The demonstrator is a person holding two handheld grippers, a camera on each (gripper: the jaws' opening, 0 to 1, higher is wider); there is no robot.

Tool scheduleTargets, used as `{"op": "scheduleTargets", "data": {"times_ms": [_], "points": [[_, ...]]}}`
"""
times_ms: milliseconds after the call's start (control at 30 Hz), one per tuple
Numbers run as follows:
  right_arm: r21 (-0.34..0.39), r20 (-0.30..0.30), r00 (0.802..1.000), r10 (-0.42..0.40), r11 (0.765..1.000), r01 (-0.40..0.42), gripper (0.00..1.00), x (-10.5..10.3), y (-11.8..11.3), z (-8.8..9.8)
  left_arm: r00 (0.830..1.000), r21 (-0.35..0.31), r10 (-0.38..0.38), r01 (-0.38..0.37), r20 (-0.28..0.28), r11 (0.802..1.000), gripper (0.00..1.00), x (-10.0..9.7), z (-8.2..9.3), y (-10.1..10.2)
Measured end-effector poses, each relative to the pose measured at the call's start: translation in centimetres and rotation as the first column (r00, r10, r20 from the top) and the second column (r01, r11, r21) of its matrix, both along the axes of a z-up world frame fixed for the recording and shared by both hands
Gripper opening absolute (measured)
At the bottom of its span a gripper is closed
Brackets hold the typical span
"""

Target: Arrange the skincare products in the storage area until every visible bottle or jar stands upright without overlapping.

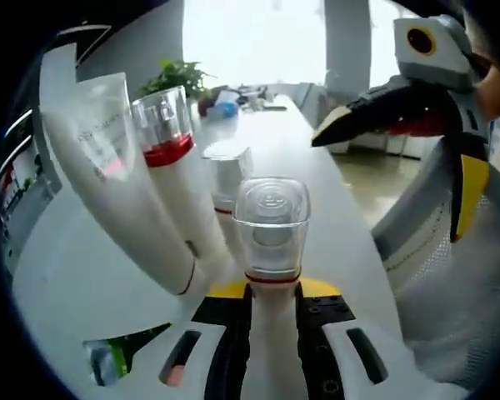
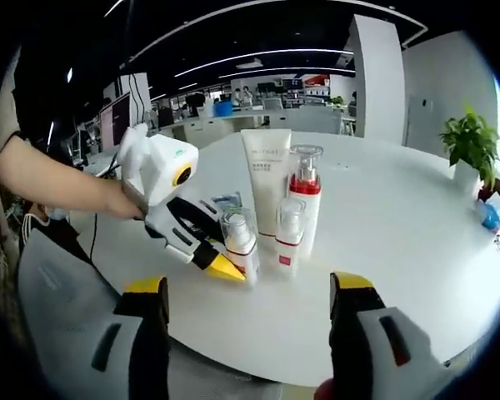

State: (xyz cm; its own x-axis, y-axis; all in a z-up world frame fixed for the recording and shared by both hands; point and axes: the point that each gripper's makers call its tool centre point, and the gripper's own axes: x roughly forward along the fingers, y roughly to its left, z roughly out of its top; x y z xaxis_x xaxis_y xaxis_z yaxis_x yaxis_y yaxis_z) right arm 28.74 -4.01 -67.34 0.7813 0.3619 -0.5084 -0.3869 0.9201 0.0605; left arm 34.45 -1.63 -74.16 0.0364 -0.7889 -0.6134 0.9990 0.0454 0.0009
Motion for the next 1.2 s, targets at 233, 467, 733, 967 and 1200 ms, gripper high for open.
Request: {"op": "scheduleTargets", "data": {"times_ms": [233,467,733,967,1200], "points": [[0.022,-0.001,1.0,-0.011,1.0,0.011,0.84,0.1,-0.1,0.0,1.0,-0.009,0.002,-0.002,0.002,1.0,0.17,1.0,0.1,-0.2],[0.01,-0.004,1.0,-0.002,1.0,0.002,0.84,0.0,0.1,-0.1,1.0,-0.015,0.001,-0.001,0.007,1.0,0.17,1.6,0.3,-0.8],[0.009,-0.008,1.0,0.001,1.0,-0.001,0.84,0.0,0.1,-0.2,1.0,-0.018,-0.014,0.015,0.014,1.0,0.17,2.0,0.4,-1.5],[0.009,-0.011,1.0,0.001,1.0,-0.001,0.84,0.0,0.1,-0.3,1.0,-0.016,-0.024,0.025,0.018,1.0,0.17,2.3,0.4,-1.9],[0.001,-0.012,1.0,0.007,1.0,-0.007,0.84,0.0,0.2,-0.3,1.0,-0.013,-0.015,0.015,0.014,1.0,0.17,2.3,0.3,-1.9]]}}
